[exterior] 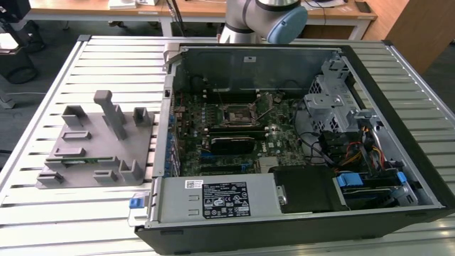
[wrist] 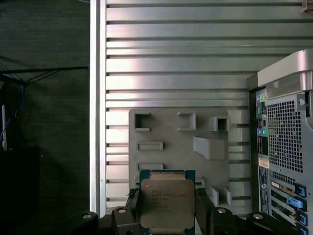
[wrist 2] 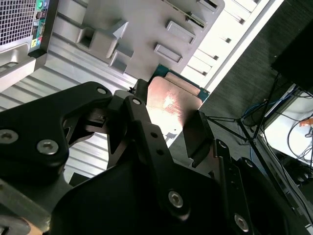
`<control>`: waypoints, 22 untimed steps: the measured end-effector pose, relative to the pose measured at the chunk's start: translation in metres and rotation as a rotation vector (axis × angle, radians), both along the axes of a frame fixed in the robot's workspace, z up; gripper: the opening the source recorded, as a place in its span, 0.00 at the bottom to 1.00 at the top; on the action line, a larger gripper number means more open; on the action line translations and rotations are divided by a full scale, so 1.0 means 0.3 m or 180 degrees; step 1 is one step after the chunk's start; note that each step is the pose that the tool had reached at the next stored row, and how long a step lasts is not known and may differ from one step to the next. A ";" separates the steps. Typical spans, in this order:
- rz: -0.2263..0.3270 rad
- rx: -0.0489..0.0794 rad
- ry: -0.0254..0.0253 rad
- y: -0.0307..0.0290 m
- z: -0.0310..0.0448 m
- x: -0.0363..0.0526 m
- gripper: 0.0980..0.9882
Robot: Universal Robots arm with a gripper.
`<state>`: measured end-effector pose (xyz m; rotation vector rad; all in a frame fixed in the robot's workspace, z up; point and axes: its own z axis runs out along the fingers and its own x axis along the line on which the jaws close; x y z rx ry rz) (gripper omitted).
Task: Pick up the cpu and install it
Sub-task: 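Pick up the cpu and move it towards the insertion slot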
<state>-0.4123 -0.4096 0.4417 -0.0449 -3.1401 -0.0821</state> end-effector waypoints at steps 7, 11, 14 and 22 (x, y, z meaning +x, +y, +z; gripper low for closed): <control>0.0000 0.0000 0.0000 0.000 0.000 0.012 0.49; 0.0000 0.0000 0.0000 0.000 0.000 0.018 0.49; 0.0000 0.0000 0.0000 0.000 0.000 0.023 0.49; 0.0000 0.0000 0.0000 0.000 0.000 0.035 0.49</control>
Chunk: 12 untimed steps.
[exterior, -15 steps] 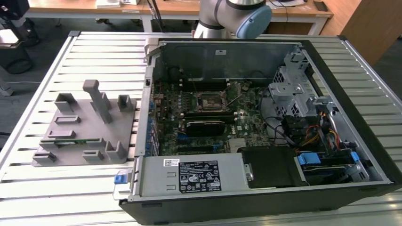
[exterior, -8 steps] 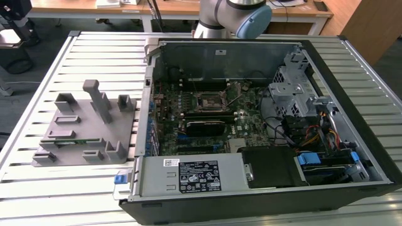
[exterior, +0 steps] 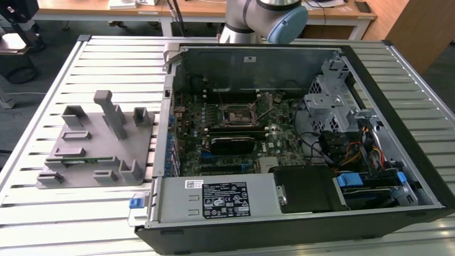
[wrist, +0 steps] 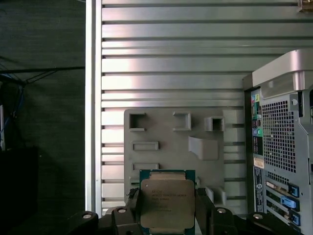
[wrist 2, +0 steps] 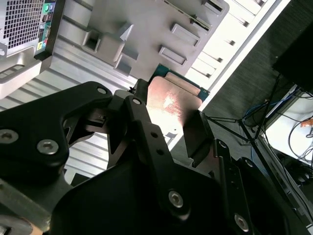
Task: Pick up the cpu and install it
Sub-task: 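Pick up the cpu and move it towards the insertion slot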
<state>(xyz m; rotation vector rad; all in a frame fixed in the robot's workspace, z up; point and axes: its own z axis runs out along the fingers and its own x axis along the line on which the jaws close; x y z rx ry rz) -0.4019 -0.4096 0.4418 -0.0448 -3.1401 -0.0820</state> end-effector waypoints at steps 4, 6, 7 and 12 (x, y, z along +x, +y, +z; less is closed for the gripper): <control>0.0000 0.0000 0.0000 0.000 0.000 0.006 0.49; 0.0000 0.0000 0.0000 0.000 0.000 0.007 0.49; 0.0000 0.0000 0.0000 0.000 0.000 0.009 0.49; 0.0000 0.0000 0.0000 0.000 0.000 0.018 0.49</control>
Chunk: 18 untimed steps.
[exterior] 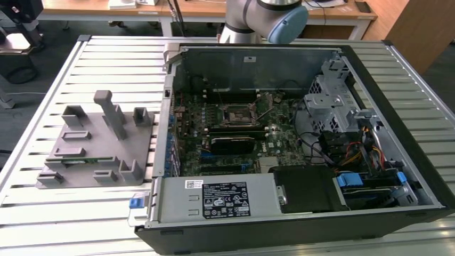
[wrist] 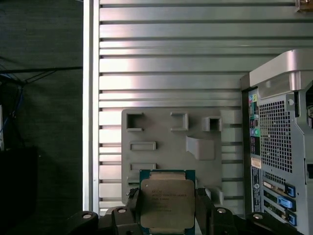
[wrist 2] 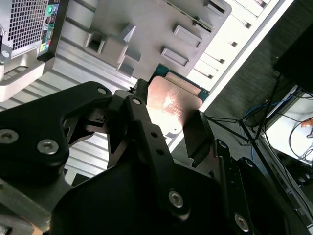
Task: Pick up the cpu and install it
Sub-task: 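Pick up the cpu and move it towards the insertion slot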
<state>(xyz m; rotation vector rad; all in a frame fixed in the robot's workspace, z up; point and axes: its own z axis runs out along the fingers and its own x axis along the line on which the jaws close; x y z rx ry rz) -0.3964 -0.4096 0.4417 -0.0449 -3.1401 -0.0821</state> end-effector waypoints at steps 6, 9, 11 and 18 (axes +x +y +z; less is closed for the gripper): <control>0.0000 0.0000 0.0000 0.000 0.000 0.014 0.49; 0.0000 0.0000 0.0000 0.000 0.000 0.023 0.49; 0.0000 0.0000 0.0000 0.000 0.000 0.034 0.49; 0.0000 0.0000 0.0000 0.000 -0.001 0.114 0.49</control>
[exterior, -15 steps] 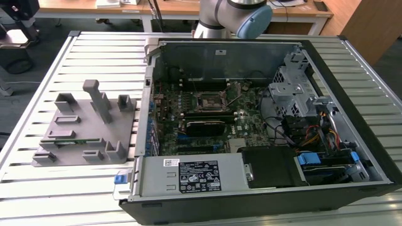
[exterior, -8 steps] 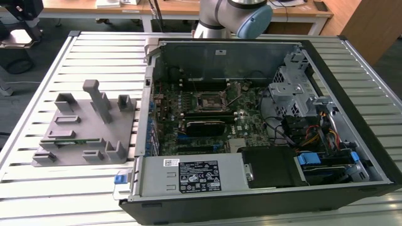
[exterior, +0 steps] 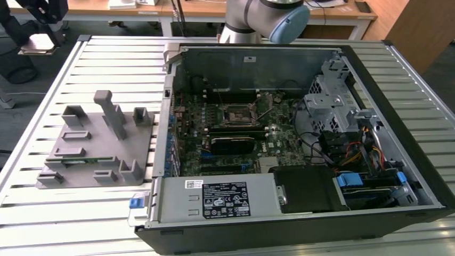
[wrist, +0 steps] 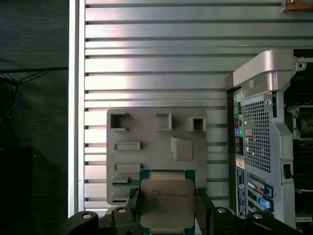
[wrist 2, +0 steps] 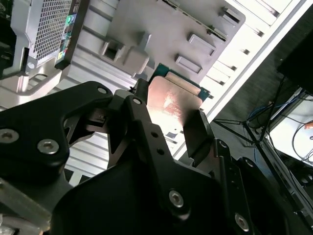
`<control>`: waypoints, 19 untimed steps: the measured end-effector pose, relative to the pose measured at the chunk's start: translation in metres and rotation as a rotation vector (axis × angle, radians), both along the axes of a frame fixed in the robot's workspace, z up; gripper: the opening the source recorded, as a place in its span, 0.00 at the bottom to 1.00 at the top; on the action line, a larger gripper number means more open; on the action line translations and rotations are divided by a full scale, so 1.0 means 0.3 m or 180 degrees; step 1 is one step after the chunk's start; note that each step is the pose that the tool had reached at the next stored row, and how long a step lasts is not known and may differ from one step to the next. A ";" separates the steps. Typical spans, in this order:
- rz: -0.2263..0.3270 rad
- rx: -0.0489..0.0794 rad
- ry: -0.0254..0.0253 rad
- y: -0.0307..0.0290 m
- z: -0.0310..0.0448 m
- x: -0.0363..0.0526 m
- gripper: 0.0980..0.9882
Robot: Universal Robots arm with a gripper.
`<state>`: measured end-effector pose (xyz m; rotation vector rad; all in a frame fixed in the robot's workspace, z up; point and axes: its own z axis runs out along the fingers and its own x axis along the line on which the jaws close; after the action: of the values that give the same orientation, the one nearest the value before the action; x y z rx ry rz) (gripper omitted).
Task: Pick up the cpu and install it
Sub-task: 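Pick up the cpu and move it towards the insertion slot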
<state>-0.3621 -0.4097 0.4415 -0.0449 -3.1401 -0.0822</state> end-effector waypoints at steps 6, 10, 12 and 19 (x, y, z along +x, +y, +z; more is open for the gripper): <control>0.0000 0.0000 0.0000 0.001 -0.018 0.091 0.49; 0.0000 -0.0001 0.0000 0.003 -0.042 0.152 0.49; 0.0000 0.0000 0.0000 0.004 -0.054 0.183 0.49; 0.0000 0.0000 0.0000 0.005 -0.062 0.288 0.49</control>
<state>-0.2757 -0.4082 0.4227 -0.0448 -3.1401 -0.0821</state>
